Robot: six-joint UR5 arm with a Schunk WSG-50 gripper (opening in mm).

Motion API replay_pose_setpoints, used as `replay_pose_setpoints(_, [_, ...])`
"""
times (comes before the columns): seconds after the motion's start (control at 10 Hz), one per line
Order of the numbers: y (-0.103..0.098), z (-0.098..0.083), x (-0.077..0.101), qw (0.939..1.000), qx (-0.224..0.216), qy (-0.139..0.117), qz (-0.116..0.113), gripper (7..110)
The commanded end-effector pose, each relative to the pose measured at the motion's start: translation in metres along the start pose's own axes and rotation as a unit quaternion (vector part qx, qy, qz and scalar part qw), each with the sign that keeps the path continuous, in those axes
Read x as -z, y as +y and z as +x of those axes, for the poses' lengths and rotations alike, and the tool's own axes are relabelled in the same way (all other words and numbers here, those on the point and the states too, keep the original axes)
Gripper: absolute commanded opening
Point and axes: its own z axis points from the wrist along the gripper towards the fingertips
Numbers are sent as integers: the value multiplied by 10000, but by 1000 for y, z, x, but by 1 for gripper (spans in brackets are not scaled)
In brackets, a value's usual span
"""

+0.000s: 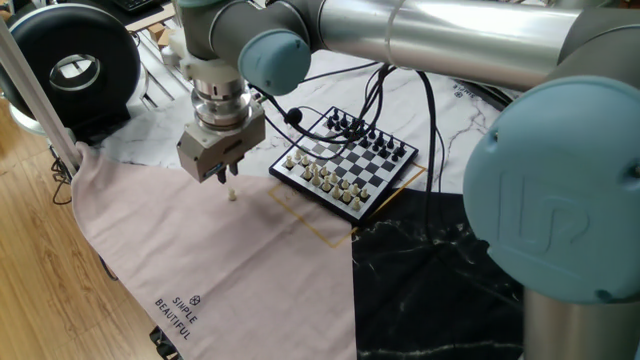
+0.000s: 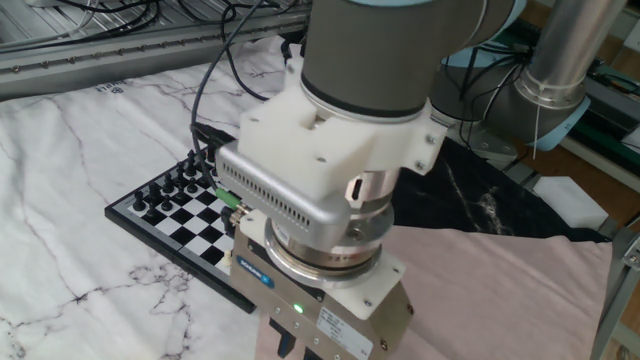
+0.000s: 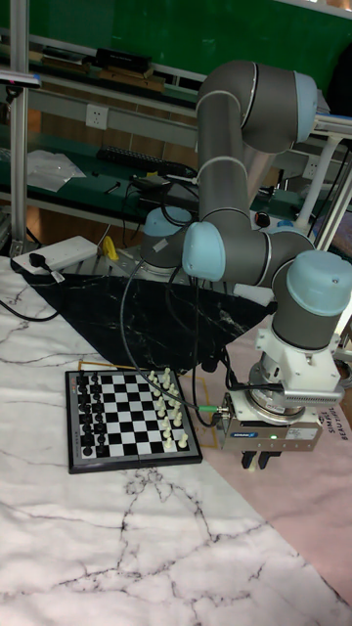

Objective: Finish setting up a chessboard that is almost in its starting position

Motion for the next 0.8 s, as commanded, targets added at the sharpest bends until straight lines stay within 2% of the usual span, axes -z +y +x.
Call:
replay_pose_setpoints(0.0, [3, 1, -4, 9999, -95, -29, -31, 22])
replay_pose_setpoints(0.2, [7, 2, -11, 10000, -57, 14, -66, 22])
replay_pose_setpoints(0.4, [8, 10, -17, 9997, -149, 190, -81, 22])
replay_pose_setpoints(0.7, [9, 11, -20, 9995, -180, 229, -77, 22])
